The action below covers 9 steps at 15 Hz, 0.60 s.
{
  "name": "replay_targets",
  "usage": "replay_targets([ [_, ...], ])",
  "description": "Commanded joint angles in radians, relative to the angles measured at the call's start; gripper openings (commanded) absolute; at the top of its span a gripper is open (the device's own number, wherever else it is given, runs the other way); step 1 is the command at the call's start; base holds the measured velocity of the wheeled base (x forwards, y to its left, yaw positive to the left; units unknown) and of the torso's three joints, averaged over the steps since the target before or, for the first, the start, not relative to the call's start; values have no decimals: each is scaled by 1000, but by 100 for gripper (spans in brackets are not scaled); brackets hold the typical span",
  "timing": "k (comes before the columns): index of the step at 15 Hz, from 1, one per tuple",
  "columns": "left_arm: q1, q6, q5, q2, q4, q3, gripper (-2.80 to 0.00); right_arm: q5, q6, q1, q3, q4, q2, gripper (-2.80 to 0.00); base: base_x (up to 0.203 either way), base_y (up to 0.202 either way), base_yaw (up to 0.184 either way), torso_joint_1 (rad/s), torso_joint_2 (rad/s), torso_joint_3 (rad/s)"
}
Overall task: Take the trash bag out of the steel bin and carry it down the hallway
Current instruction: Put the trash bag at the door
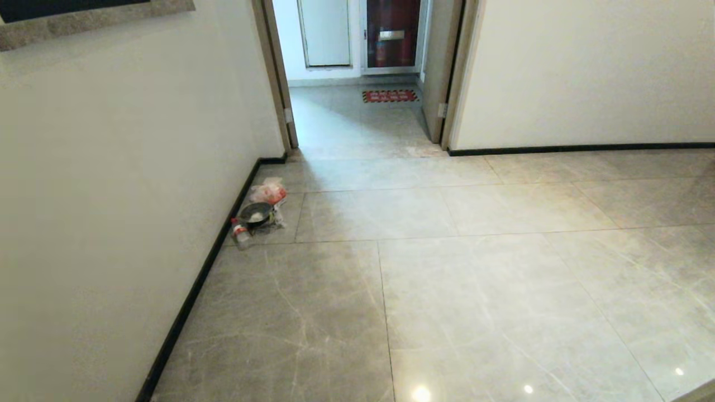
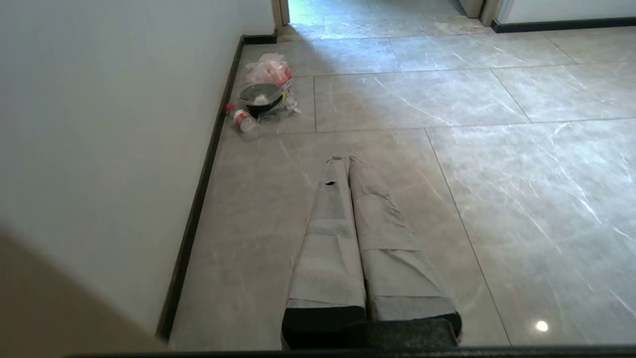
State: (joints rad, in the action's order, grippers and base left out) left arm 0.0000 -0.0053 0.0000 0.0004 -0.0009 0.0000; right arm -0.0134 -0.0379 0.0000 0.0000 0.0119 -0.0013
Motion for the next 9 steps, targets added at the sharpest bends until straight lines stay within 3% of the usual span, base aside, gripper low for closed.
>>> replay_targets([
  [1,0,-1,0,0,-1,0,-280,0,0,0,0,0,1,-280,185,0,-1,2,2,6],
  [9,0,-1,0,0,-1,0,-280,0,0,0,1,0,1,-280,187,0,-3,1,4,1],
])
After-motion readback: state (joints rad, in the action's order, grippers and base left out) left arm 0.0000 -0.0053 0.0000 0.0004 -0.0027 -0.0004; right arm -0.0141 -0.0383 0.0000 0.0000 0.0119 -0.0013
